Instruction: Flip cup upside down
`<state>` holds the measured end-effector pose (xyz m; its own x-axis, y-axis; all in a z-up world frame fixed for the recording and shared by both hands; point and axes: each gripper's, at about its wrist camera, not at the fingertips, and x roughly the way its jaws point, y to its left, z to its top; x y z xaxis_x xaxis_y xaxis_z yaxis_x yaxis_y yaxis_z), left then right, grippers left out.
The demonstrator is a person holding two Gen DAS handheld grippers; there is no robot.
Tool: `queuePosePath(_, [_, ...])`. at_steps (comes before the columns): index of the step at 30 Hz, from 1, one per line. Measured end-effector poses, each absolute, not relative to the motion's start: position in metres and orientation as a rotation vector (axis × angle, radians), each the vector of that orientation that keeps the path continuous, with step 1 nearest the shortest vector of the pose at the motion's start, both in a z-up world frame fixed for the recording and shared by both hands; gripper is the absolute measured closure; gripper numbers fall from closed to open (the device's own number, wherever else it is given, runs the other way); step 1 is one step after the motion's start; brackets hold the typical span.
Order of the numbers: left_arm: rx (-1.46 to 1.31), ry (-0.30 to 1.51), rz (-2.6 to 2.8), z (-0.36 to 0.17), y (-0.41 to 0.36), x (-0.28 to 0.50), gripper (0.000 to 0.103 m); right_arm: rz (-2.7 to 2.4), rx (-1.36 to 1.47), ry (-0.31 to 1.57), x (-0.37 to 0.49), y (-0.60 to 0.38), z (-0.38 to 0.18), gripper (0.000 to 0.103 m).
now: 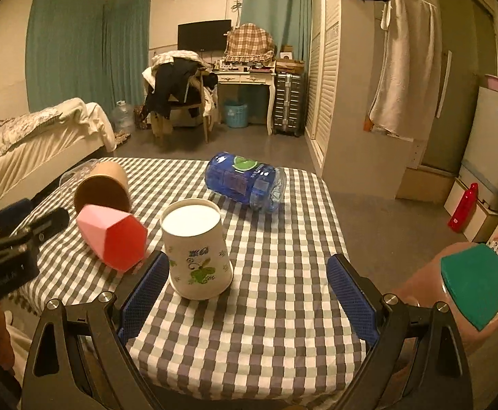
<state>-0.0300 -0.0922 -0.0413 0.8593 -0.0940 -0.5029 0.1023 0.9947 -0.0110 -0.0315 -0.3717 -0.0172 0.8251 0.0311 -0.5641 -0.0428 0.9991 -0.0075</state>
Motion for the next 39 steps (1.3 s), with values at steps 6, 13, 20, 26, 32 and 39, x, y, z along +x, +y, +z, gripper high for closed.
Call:
queuePosePath(6, [0.004, 0.528, -0.11, -0.044, -0.093, -0.029, 0.01, 0.022, -0.023, 0.574, -0.029, -0.37, -0.019, 0.006])
queuePosePath(13, [0.015, 0.523, -0.085, -0.044, -0.09, -0.034, 0.003, 0.008, -0.017, 0.573, -0.03, -0.371, -0.018, 0.001])
queuePosePath(20, [0.005, 0.537, -0.071, -0.045, -0.087, -0.03, 0.001, -0.008, -0.006, 0.565, -0.031, -0.375, -0.017, 0.0])
queuePosePath(26, [0.004, 0.547, -0.064, -0.048, -0.086, -0.027, 0.001, -0.017, 0.0, 0.569, -0.031, -0.379, -0.018, 0.0])
queuePosePath(32, [-0.007, 0.549, -0.066, -0.048, -0.083, -0.027, 0.001, -0.02, -0.009, 0.573, -0.031, -0.377, -0.019, 0.0])
queuePosePath(39, [-0.007, 0.552, -0.063, -0.048, -0.082, -0.026, 0.001, -0.026, -0.011, 0.579, -0.029, -0.376, -0.02, 0.0])
